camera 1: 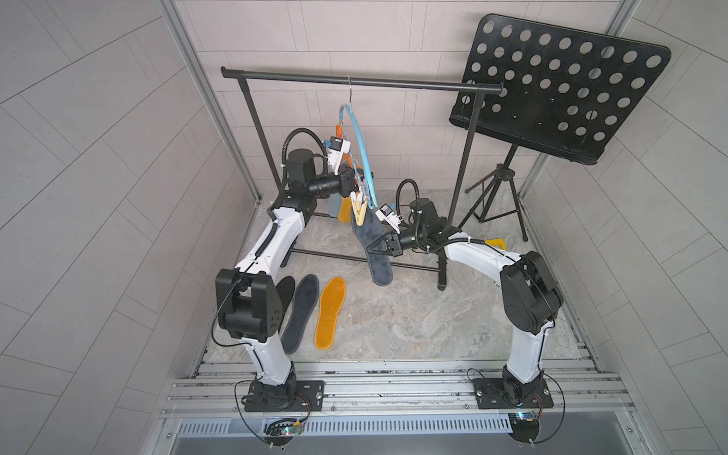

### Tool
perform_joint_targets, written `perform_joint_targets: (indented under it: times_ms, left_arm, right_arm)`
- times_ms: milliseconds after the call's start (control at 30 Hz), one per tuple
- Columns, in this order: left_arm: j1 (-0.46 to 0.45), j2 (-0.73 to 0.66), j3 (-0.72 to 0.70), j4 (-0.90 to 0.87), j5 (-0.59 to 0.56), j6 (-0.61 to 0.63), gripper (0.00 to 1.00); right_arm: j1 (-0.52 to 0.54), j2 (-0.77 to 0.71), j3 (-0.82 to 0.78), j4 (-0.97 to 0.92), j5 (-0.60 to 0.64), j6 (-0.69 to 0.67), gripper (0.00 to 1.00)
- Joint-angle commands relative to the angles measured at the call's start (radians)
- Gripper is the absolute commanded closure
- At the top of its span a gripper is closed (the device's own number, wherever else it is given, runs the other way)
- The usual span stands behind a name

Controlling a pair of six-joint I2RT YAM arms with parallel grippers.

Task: Take the shoe insoles off the hanger
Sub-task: Open the clamp at the hanger, then place the insole at the center of the board.

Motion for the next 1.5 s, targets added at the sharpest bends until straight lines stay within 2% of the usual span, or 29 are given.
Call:
perform_joint_targets:
  times_ms: [0,167,300,433,567,800,1000,1100,1233,1400,1467]
  left_arm:
    - [0.017,-0.017,0.020,-0.029,-0.021,0.029,1.00]
    - [0.031,-0.017,0.023,-0.038,-0.036,0.033,1.00]
    - [0.037,-0.019,0.018,-0.043,-0.045,0.033,1.00]
    - [0.038,-0.017,0.018,-0.053,-0.059,0.033,1.00]
    - [0.037,-0.013,0.017,-0.022,-0.065,-0.004,1.00]
    - [0.039,-0.023,-0.002,-0.019,-0.062,0.001,1.00]
    - [0.040,-0.023,-0.005,-0.024,-0.064,0.005,1.00]
    - [0.040,-0.021,-0.001,-0.024,-0.054,0.002,1.00]
    - [0.042,-0.027,0.001,-0.021,-0.045,0.006,1.00]
    - [0.045,-0.023,-0.003,-0.032,-0.047,0.011,1.00]
    - [0.045,-0.025,-0.002,-0.038,-0.051,0.017,1.00]
  right_arm:
    - [0.031,-0.104,-0.099,-0.096,0.142,0.025,0.99]
    - [0.102,-0.236,-0.298,-0.135,0.470,0.342,1.00]
    - [0.208,-0.321,-0.379,-0.244,0.653,0.496,1.00]
    - [0.268,-0.308,-0.416,-0.206,0.695,0.643,1.00]
    - [0.302,-0.229,-0.417,-0.142,0.761,0.784,1.00]
    - [0.363,-0.006,-0.247,-0.095,0.714,0.832,0.99]
    - [0.375,0.102,-0.186,-0.024,0.708,0.923,0.96]
    - [0.379,0.158,-0.156,-0.022,0.636,0.956,0.89]
    - [0.383,0.150,-0.172,-0.038,0.641,0.954,0.78]
    - [0.383,0.089,-0.220,-0.048,0.688,0.933,0.46]
    - [0.383,0.071,-0.216,-0.097,0.694,0.901,0.42]
